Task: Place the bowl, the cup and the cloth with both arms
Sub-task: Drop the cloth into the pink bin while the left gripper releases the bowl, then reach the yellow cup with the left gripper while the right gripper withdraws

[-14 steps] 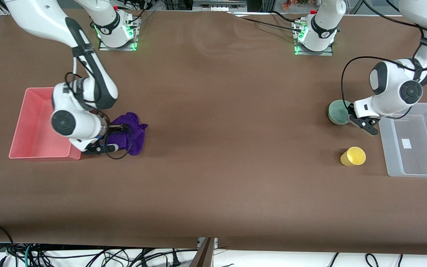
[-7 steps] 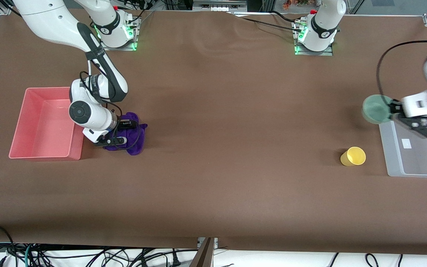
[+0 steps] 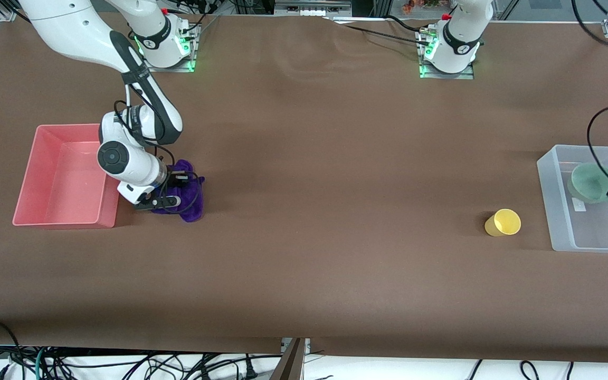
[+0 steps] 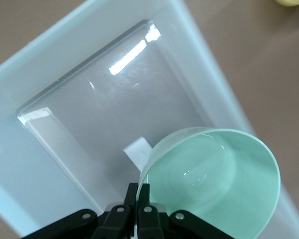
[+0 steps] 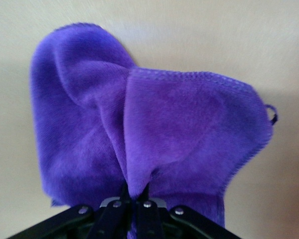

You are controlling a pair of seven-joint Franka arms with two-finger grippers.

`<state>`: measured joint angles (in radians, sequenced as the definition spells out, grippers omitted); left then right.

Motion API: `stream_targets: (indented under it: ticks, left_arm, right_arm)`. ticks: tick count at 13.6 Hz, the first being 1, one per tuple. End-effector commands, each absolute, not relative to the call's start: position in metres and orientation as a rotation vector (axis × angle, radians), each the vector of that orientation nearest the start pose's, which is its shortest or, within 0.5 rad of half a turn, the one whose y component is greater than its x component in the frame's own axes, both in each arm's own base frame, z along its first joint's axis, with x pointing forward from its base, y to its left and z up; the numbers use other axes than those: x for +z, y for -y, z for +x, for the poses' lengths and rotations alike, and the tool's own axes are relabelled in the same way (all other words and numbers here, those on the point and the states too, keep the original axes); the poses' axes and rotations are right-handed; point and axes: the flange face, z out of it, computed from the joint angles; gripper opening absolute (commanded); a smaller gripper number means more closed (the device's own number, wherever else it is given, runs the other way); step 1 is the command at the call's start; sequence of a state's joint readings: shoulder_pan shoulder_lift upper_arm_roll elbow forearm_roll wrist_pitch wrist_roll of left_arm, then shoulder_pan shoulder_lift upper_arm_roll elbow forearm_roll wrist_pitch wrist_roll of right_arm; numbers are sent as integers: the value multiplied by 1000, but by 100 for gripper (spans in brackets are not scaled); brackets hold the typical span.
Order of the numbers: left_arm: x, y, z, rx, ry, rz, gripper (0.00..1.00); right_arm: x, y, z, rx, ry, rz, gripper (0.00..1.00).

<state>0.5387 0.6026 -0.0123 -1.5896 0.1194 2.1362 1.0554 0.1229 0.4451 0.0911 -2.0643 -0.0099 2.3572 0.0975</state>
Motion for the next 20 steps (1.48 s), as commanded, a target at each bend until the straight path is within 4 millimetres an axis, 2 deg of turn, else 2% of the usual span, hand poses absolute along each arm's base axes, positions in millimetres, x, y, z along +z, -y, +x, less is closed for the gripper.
stream_targets:
  ticks: [1, 2, 3, 4, 5, 6, 8, 9, 10, 11, 13, 14, 16, 17, 18, 19, 20]
  left_arm:
    - [244, -374, 603, 99, -970, -2933, 0]
    - [231, -381, 598, 102, -958, -2942, 0]
    - [224, -383, 596, 112, -951, -2954, 0]
    - [223, -384, 595, 115, -950, -2955, 40]
    - [226, -383, 597, 108, -952, -2952, 92]
    - [230, -382, 597, 115, -962, -2950, 100]
    - [274, -369, 602, 119, -984, -2946, 100]
    - [306, -352, 609, 114, -1000, -2947, 100]
    - [335, -333, 616, 96, -983, -2956, 100]
    - [355, -309, 623, 83, -942, -2981, 100]
    - [371, -263, 640, 43, -796, -3046, 100]
    - [370, -242, 648, 34, -707, -3082, 100]
    - [354, -192, 662, 63, -499, -3149, 100]
    - [334, -170, 668, 106, -421, -3173, 100]
    - [315, -157, 671, 143, -343, -3192, 99]
    - [290, -151, 673, 182, -282, -3215, 99]
    - [272, -144, 675, 188, -255, -3237, 97]
  right_arm:
    - [300, -115, 589, 329, 231, -3118, 0]
    - [342, -108, 604, 405, 273, -3111, 0]
    - [380, -89, 617, 470, 291, -3102, 0]
    - [412, -72, 624, 507, 327, -3090, 0]
    - [439, -49, 627, 522, 370, -3079, 0]
    - [454, -21, 624, 585, 395, -3059, 0]
    - [476, 52, 615, 664, 472, -3025, 0]
    - [473, 90, 611, 680, 542, -3010, 0]
    - [456, 123, 606, 719, 541, -2987, 0]
    - [434, 147, 600, 749, 509, -2971, 0]
    - [389, 167, 587, 777, 464, -2957, 0]
    - [373, 172, 583, 773, 458, -2960, 0]
    - [344, 174, 578, 769, 441, -2965, 0]
    - [329, 174, 575, 778, 436, -2961, 0]
    - [316, 174, 572, 784, 438, -2960, 0]
    - [299, 175, 569, 796, 440, -2958, 44]
    - [290, 178, 567, 784, 433, -2965, 99]
